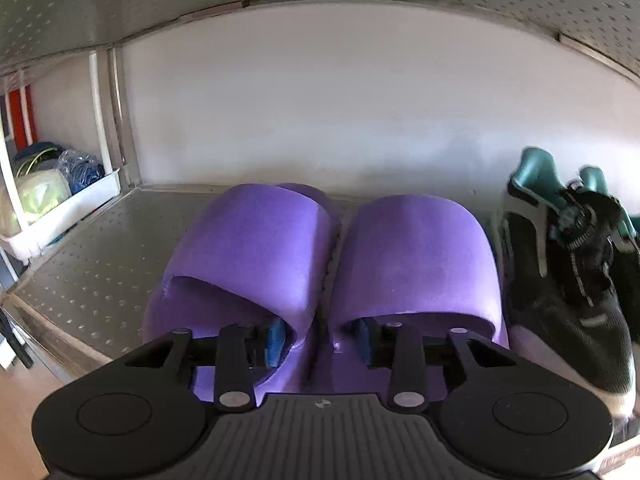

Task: Organize scattered shoes
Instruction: 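Set the purple slides beside the teal-collar sneakers and open the right tool, then withdraw the right tool down toward the white-black sneakers on the floor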

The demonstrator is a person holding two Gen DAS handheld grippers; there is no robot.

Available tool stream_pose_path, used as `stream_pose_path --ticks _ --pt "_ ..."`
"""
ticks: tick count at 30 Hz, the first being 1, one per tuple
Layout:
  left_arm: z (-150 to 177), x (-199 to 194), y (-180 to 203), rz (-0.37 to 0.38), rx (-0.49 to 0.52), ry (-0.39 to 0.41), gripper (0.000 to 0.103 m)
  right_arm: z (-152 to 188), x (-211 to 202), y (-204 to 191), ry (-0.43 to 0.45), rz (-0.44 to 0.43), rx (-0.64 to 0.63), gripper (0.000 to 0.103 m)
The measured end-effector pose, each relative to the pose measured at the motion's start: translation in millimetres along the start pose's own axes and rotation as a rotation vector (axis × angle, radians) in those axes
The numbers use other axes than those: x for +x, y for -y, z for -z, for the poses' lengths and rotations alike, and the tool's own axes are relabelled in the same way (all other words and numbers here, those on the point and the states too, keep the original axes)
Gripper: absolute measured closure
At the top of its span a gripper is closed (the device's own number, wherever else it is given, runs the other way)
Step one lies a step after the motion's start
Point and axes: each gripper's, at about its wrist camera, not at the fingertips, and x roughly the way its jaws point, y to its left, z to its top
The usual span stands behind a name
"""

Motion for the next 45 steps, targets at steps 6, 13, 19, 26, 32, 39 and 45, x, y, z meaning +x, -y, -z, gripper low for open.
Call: stream_pose_path --ticks 6,13,19,26,32,39,45 --pt "-5.0 -1.5 1.2 0.012 -0.006 0.010 0.010 -3.7 -20.7 21.3 -0.070 -0.051 0.113 0.031" --pt "-13.3 -7.4 16.5 0.030 -0.010 0.034 0.009 1.4 -95.0 28.8 -0.129 -0.060 0.058 0.022" --pt "-14.0 -3.1 38.1 0.029 0.028 0.010 0.008 23.8 -131.4 57.8 -0.310 -0.106 0.302 0.021" --pt "-22.4 0.3 80.3 0.076 0.079 0.000 0.008 34.0 -137.6 82.5 -0.446 -0.088 0.394 0.014" --pt "-24.6 -2.9 97.0 0.061 0.081 0.025 0.007 30.4 -134.9 105.2 -0.468 0.003 0.329 0.013" --pt "-9.2 21.3 91.8 0.109 -0.024 -0.075 0.007 33.9 -147.0 122.0 -0.420 0.055 0.340 0.012" --pt "1.4 27.9 88.0 0.079 -0.018 -0.113 0.007 46.0 -133.6 129.2 -0.477 0.090 0.322 0.012"
